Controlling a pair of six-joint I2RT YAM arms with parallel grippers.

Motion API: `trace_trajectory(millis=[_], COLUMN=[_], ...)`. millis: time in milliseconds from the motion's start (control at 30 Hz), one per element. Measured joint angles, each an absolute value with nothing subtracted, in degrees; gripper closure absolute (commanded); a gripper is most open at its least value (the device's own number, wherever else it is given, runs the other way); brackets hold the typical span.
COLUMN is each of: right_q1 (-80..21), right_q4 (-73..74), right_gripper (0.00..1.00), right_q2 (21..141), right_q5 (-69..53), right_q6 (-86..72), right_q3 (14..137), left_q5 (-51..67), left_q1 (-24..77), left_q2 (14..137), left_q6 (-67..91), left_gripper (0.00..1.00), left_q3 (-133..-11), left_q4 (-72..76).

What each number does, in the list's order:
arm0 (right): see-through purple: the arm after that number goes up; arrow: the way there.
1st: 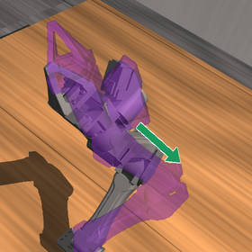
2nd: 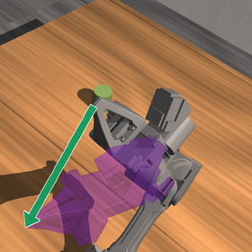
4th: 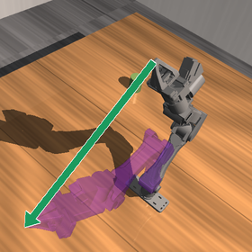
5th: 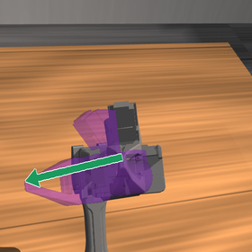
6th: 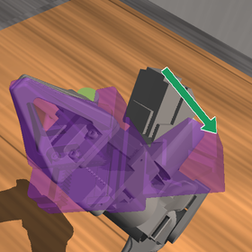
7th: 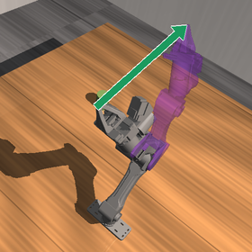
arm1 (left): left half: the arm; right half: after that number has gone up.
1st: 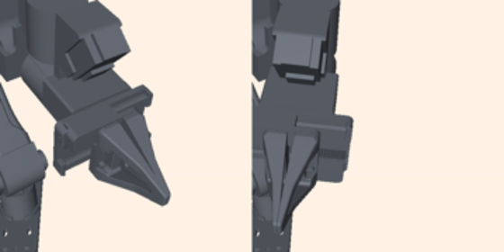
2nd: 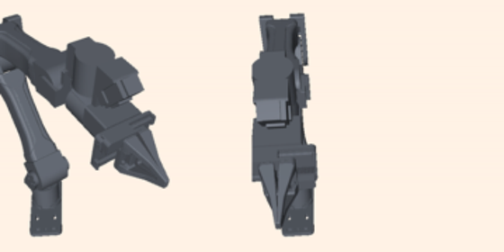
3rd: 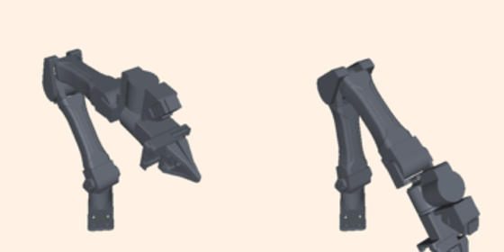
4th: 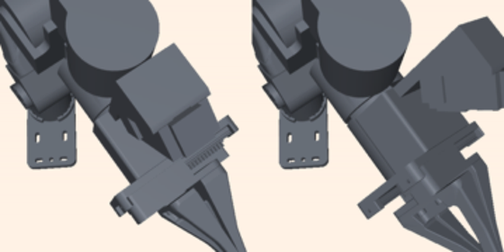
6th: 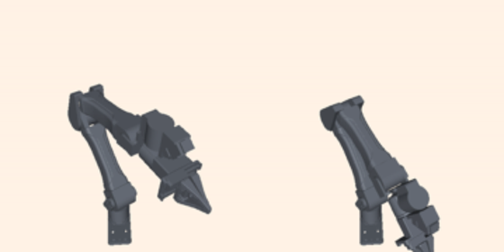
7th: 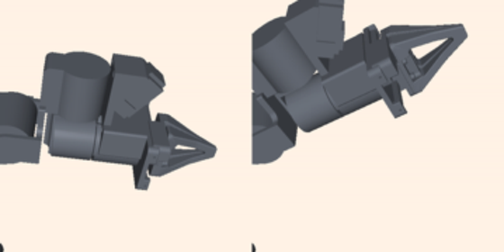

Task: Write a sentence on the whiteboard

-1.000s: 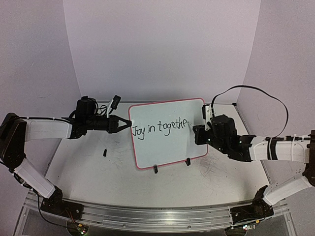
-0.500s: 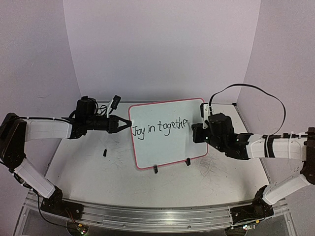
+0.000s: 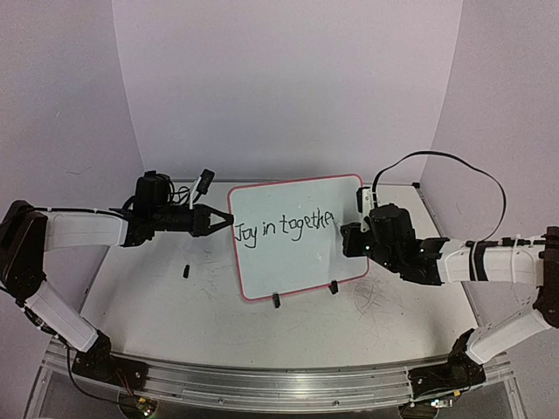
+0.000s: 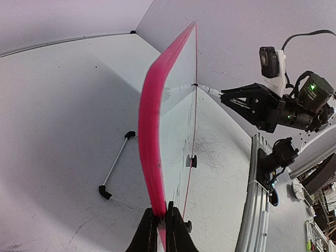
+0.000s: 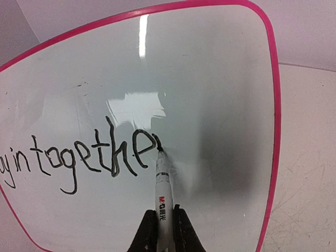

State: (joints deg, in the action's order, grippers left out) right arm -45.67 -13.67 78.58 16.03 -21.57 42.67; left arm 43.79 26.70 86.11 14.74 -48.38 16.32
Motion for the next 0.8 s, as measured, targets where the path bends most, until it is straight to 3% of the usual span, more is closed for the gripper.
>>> trace_trajectory(millis=[800], right_q1=[-46.3], right_q4=[-13.2], right_gripper=[1.0], right_q2=[78.3], right_q5=[15.4], right_q6=[-24.3], right_q3=[41.8], left_q5=[43.8], left_q1=[26.7], left_q2=[86.1], left_q6=[14.7], left_gripper=[1.0], left_q3=[-48.4], left_q4=[15.9])
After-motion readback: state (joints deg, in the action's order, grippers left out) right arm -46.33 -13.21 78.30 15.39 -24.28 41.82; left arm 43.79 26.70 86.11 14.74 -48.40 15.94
